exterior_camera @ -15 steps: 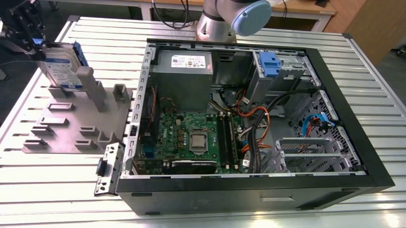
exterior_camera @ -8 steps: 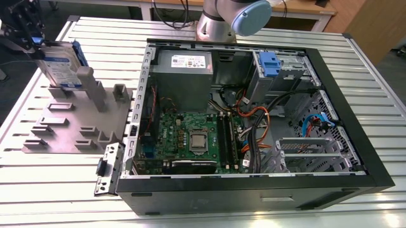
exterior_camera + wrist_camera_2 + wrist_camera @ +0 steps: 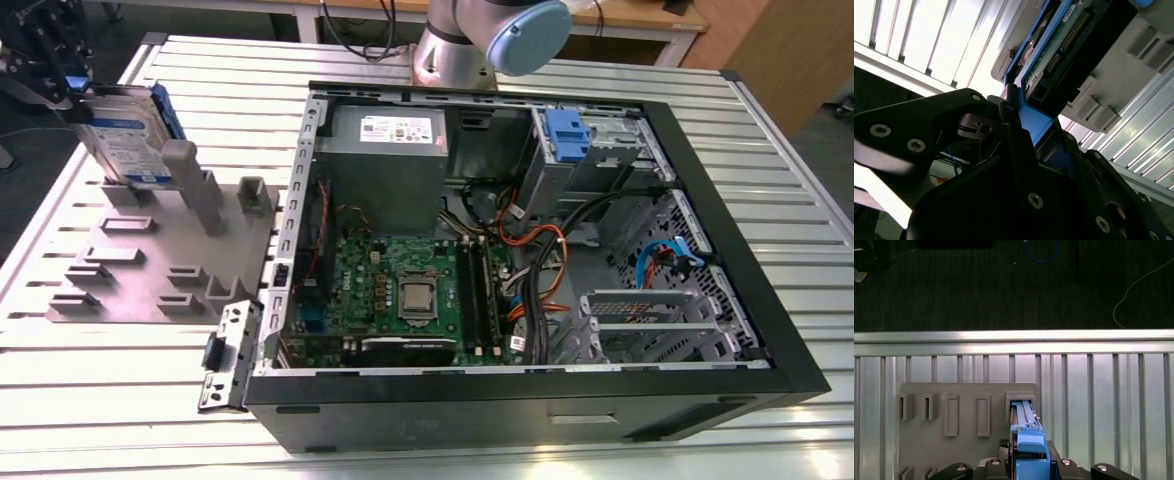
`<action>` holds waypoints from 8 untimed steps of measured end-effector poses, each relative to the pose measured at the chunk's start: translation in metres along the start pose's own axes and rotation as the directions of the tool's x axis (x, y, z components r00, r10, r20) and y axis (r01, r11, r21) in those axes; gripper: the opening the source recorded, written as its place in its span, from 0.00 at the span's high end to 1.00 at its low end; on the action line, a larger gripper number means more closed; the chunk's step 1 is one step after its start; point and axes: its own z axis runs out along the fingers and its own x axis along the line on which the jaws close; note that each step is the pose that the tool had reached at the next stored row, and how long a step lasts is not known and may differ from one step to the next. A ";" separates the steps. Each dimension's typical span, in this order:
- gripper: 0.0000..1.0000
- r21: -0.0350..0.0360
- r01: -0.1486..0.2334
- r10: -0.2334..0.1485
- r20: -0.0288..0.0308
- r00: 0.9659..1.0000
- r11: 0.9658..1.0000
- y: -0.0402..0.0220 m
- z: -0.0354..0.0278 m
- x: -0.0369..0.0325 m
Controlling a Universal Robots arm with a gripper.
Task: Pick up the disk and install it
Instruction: 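Pick up the disk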
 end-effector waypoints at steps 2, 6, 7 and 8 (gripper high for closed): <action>0.64 0.000 0.000 0.000 0.000 1.000 1.000 0.0000 0.0000 0.0000; 0.64 0.000 0.000 0.000 0.000 1.000 1.000 0.0000 -0.0003 0.0000; 0.64 0.000 0.000 0.000 0.000 1.000 1.000 0.0000 -0.0004 0.0000; 0.64 0.000 0.000 0.000 0.000 1.000 1.000 0.0000 -0.0006 0.0000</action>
